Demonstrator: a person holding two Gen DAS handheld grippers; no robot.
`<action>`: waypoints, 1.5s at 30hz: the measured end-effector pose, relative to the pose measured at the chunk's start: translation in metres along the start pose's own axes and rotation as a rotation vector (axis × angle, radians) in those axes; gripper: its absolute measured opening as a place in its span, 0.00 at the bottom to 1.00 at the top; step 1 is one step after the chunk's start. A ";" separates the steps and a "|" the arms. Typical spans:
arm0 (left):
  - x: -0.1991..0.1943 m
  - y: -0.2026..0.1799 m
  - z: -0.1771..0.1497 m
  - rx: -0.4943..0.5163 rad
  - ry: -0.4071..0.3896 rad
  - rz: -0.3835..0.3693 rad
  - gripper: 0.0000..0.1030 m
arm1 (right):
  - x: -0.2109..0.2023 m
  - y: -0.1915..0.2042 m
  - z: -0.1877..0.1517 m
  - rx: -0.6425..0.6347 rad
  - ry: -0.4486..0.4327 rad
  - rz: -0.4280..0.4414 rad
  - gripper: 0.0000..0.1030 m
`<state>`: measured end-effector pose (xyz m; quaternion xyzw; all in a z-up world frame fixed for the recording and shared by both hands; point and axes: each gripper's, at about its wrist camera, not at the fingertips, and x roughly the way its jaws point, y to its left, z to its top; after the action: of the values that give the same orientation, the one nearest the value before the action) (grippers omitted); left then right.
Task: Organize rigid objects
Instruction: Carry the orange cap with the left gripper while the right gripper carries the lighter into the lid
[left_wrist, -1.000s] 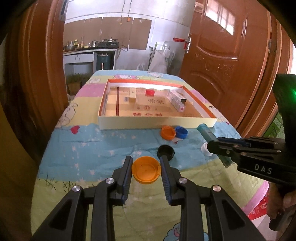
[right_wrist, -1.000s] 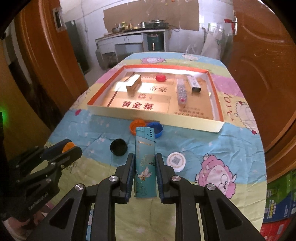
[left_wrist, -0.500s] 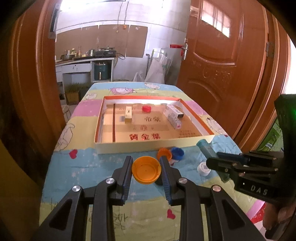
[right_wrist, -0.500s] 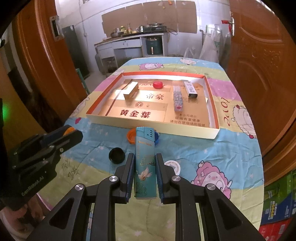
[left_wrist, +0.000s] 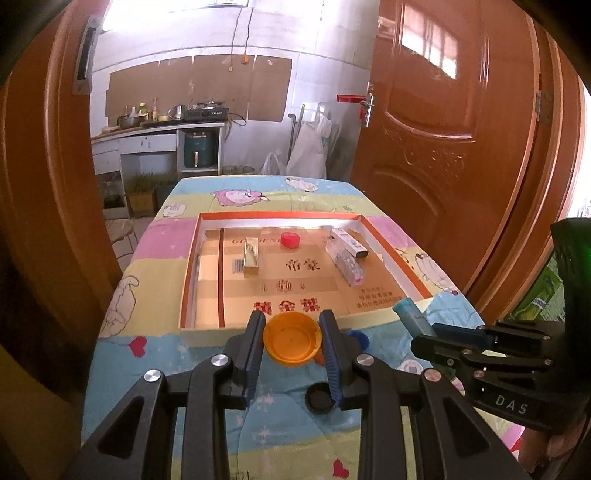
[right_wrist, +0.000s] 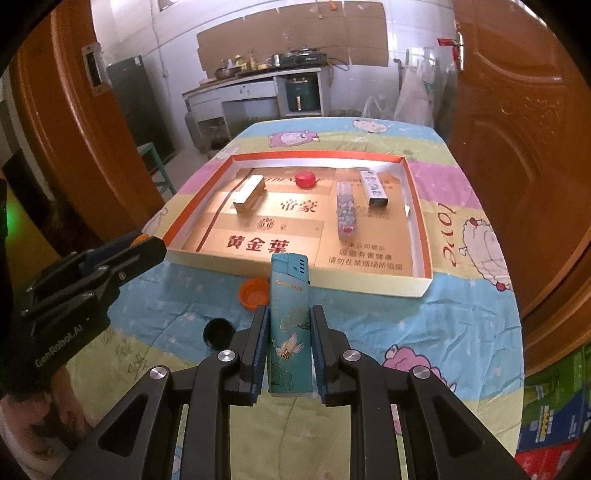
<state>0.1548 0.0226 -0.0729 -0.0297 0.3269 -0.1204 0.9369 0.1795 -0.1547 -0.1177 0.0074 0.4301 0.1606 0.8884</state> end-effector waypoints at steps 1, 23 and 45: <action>0.001 0.000 0.001 0.000 -0.001 0.000 0.30 | 0.001 -0.001 0.002 0.000 -0.001 0.000 0.21; 0.047 0.009 0.036 -0.025 0.011 0.020 0.30 | 0.038 -0.013 0.048 -0.009 -0.003 0.043 0.21; 0.102 0.052 0.078 -0.080 0.042 0.096 0.30 | 0.100 -0.012 0.098 -0.019 0.036 0.102 0.22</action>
<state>0.2916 0.0460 -0.0802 -0.0489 0.3520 -0.0625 0.9326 0.3164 -0.1248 -0.1341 0.0179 0.4434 0.2100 0.8712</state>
